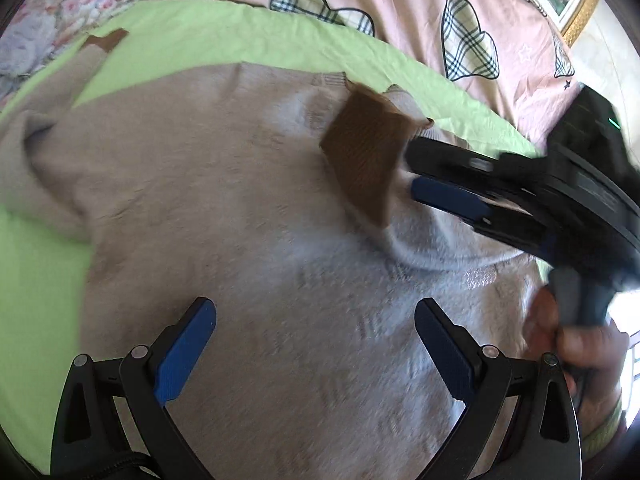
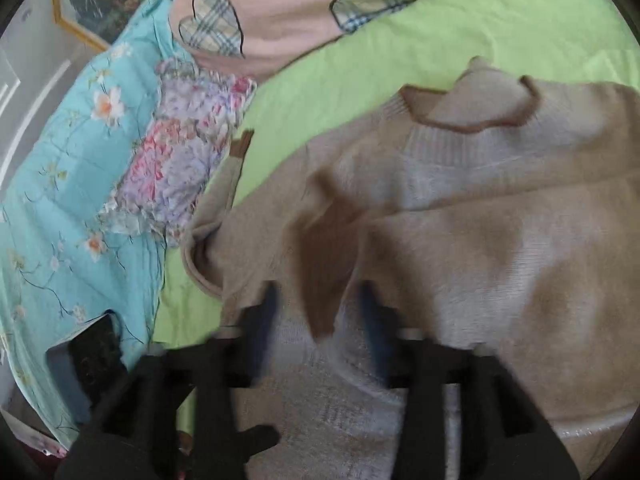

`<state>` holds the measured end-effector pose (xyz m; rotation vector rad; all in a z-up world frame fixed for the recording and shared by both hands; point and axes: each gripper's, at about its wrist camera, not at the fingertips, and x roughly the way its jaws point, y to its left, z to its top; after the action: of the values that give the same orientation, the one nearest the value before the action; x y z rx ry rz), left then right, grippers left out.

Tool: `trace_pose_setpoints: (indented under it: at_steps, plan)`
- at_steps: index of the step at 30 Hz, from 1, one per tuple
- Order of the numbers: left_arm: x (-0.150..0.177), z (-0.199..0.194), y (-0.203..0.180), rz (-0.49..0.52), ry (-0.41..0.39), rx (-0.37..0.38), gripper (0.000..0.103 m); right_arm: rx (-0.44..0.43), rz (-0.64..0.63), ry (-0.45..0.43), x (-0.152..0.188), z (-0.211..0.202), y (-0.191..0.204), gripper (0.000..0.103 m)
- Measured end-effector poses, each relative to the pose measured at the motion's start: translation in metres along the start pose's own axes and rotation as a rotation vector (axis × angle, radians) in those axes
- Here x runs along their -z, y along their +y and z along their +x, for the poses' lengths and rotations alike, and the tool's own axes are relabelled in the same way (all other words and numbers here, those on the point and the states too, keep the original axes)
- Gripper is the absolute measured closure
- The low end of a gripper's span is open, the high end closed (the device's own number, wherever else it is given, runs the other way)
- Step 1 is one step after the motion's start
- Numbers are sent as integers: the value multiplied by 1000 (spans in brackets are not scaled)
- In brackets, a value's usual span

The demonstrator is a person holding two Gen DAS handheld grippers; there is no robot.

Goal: Fold small clothes

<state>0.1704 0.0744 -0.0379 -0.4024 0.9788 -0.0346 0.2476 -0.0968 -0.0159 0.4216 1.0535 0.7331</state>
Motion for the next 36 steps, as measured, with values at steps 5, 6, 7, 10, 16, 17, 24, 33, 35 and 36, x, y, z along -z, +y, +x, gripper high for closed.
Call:
trace_pose_setpoints:
  at_steps: [5, 6, 7, 10, 16, 17, 24, 33, 35, 36]
  plan:
    - [-25, 29, -7, -11, -3, -16, 3, 32, 46, -103, 16, -53, -20, 48]
    - [-32, 34, -6, -17, -10, -19, 3, 43, 58, -125, 23, -66, -25, 48]
    - [-37, 38, -5, -25, -18, -19, 4, 54, 71, -145, 31, -78, -29, 48]
    - [-55, 46, 1, -52, -63, 4, 26, 90, 108, -190, 52, -108, -41, 48]
    - [-58, 7, 8, -24, -185, 61, 97, 186, 128, -260, 66, -156, -60, 48]
    - [-56, 2, 12, -13, -210, 38, 97, 212, 125, -279, 65, -165, -64, 48]
    - [-44, 11, 49, -79, -159, -9, 97, 345, 137, -308, 42, -183, -95, 48]
    - [-36, 6, 58, -118, -190, -14, 97, 454, 161, -185, -33, -150, -148, 43]
    - [-35, 5, 63, -141, -200, -17, 97, 440, 190, -148, -44, -136, -168, 42]
    - [-34, 4, 67, -158, -208, -18, 97, 430, 205, -132, -48, -129, -175, 42]
